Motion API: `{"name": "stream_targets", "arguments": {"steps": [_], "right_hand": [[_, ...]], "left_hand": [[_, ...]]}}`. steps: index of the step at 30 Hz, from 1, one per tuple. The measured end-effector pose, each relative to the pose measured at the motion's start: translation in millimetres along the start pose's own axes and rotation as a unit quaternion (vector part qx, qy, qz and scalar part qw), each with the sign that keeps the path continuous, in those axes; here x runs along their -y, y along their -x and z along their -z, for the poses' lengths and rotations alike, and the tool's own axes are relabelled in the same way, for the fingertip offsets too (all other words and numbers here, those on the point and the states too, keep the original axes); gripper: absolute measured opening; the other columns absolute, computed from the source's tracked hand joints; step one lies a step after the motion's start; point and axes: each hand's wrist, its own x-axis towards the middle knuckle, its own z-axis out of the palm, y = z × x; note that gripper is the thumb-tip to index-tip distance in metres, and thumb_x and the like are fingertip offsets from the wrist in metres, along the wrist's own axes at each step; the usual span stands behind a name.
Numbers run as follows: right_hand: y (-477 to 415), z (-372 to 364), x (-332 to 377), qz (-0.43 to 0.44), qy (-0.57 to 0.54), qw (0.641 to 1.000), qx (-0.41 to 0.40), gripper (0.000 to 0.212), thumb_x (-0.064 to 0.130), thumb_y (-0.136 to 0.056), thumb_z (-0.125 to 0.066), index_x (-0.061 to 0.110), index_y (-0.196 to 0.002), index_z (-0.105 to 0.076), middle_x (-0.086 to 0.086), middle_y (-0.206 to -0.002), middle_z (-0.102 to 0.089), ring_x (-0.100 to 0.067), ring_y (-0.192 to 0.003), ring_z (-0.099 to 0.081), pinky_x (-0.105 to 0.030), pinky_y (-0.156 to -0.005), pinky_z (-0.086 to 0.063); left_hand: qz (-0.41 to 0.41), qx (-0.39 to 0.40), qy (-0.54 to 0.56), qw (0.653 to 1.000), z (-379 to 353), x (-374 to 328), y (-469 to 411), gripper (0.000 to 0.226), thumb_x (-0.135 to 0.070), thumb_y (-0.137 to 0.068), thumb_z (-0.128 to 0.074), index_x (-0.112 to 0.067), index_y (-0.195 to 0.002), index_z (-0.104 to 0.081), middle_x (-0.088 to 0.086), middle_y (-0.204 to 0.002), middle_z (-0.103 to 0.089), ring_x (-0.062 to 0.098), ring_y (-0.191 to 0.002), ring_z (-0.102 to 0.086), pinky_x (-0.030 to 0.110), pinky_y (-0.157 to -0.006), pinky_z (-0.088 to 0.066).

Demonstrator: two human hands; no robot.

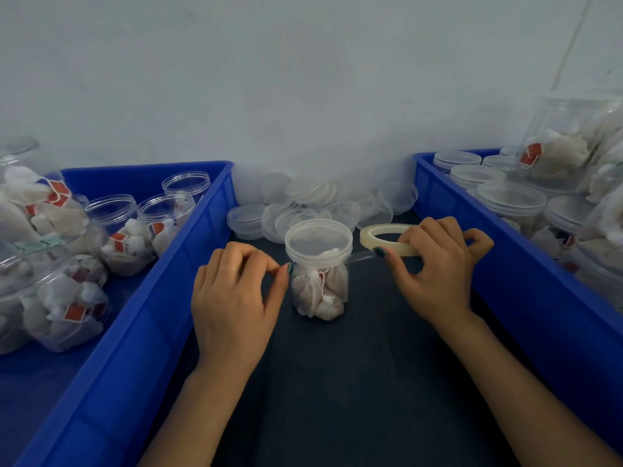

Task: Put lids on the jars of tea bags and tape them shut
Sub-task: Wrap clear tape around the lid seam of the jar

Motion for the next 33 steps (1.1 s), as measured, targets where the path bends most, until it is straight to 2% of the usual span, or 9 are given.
{"name": "stream_targets", "arguments": {"steps": [4,9,13,16,19,21,24,29,33], "right_hand": [[0,-3,2,-0.001,0.018,1.0,-0.007,0.042,0.053,-0.092,-0.059,0.016,-0.074,-0.063,0.003,-0.079,-0.059,-0.022,-0.085,-0.053,-0.037,-0.082,-0.017],[0,-6,3,0.015,0.024,0.999,-0.032,0.043,0.054,-0.092,-0.062,0.015,-0.073,-0.062,0.002,-0.078,-0.06,-0.022,-0.084,-0.054,-0.04,-0.081,-0.022],[1,-8,4,0.03,0.018,0.998,-0.044,0.045,0.054,-0.093,-0.062,0.015,-0.072,-0.062,0.001,-0.078,-0.061,-0.024,-0.084,-0.055,-0.042,-0.081,-0.024],[2,-9,6,0.042,0.007,0.998,-0.039,0.047,0.056,-0.095,-0.059,0.015,-0.073,-0.063,0.001,-0.078,-0.061,-0.024,-0.083,-0.055,-0.042,-0.081,-0.026],[1,-10,6,0.052,-0.017,0.998,-0.03,0.049,0.055,-0.096,-0.058,0.013,-0.073,-0.064,-0.001,-0.076,-0.062,-0.024,-0.077,-0.055,-0.038,-0.078,-0.029],[1,-10,6,0.05,-0.036,0.998,-0.02,0.049,0.054,-0.096,-0.06,0.011,-0.074,-0.065,-0.002,-0.074,-0.062,-0.024,-0.074,-0.055,-0.037,-0.074,-0.031],[2,-11,5,0.049,-0.022,0.998,-0.019,0.045,0.052,-0.095,-0.062,0.013,-0.075,-0.066,0.0,-0.074,-0.062,-0.021,-0.072,-0.056,-0.039,-0.075,-0.034],[3,-9,3,0.042,-0.003,0.999,-0.027,0.037,0.048,-0.096,-0.063,0.018,-0.075,-0.066,0.006,-0.067,-0.061,-0.017,-0.064,-0.053,-0.036,-0.082,-0.027],[3,-7,1,0.037,-0.041,0.998,-0.01,0.039,0.049,-0.096,-0.061,0.018,-0.074,-0.066,0.008,-0.061,-0.055,-0.013,-0.06,-0.048,-0.036,-0.083,-0.027]], "left_hand": [[0.049,0.06,0.026,0.997,-5,-1,-3,0.021,-0.034,-0.095,-0.058,-0.014,-0.09,-0.064,0.003,-0.097,-0.059,0.019,-0.081,-0.054,0.035,-0.061,-0.042],[0.195,0.163,0.163,0.953,-10,-7,-3,0.056,-0.07,-0.088,-0.029,-0.028,-0.11,-0.058,-0.011,-0.111,-0.058,0.008,-0.099,-0.057,0.031,-0.072,-0.046],[0.19,0.168,0.164,0.953,-11,-11,-3,0.068,-0.084,-0.082,-0.028,-0.033,-0.122,-0.05,-0.016,-0.119,-0.055,0.001,-0.104,-0.054,0.029,-0.076,-0.045],[0.206,0.214,0.21,0.932,-17,-13,-9,0.085,-0.094,-0.072,-0.036,-0.036,-0.135,-0.039,-0.02,-0.13,-0.051,-0.001,-0.116,-0.051,0.031,-0.087,-0.048],[0.272,0.241,0.409,0.837,-28,-10,-20,0.1,-0.086,-0.068,-0.057,-0.036,-0.149,-0.027,-0.03,-0.133,-0.047,-0.004,-0.128,-0.048,0.025,-0.103,-0.041],[0.29,0.248,0.486,0.786,-37,-7,-26,0.097,-0.075,-0.072,-0.069,-0.037,-0.151,-0.028,-0.029,-0.132,-0.051,-0.006,-0.124,-0.053,0.021,-0.102,-0.045],[0.283,0.233,0.526,0.767,-49,-5,-28,0.082,-0.057,-0.074,-0.075,-0.025,-0.143,-0.045,-0.016,-0.126,-0.065,-0.001,-0.119,-0.06,0.018,-0.094,-0.051],[0.265,0.212,0.557,0.759,-54,-1,-22,0.097,-0.081,-0.057,-0.074,-0.024,-0.133,-0.053,-0.012,-0.128,-0.066,0.006,-0.122,-0.061,0.022,-0.096,-0.05],[0.264,0.24,0.573,0.738,-55,3,-20,0.088,-0.072,-0.061,-0.079,-0.023,-0.131,-0.056,-0.01,-0.129,-0.066,0.008,-0.123,-0.06,0.024,-0.099,-0.051]]}}
